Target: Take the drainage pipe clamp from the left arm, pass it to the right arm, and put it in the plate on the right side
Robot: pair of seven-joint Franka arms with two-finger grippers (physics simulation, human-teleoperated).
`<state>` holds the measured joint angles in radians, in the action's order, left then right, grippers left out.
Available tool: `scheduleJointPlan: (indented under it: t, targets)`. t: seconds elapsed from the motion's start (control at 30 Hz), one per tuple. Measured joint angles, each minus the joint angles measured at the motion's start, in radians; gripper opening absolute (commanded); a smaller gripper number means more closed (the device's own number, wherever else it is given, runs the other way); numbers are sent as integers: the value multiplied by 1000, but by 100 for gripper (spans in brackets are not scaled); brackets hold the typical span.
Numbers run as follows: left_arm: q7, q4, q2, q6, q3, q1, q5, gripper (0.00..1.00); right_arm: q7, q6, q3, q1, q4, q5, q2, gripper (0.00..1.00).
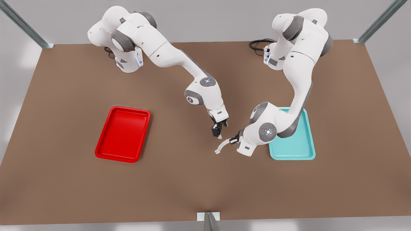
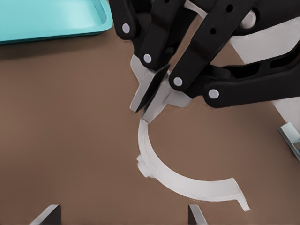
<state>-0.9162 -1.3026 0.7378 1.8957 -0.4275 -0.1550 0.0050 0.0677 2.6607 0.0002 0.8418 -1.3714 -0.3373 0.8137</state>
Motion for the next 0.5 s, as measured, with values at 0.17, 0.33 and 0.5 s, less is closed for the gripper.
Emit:
scheduleJointPlan:
  t: [0.17,0.33,0.5]
  targets:
    - [-32,4,0,-13,0,-4,1,21,6,18,-10,0,70,-3,66,100]
    - [-56,4,-3,-19,-2,-5,1,21,12,27,-12,0,120,-3,106,100]
    - [-74,16,-5,-30,-7,-5,2,21,22,30,-14,-12,191,-1,162,100]
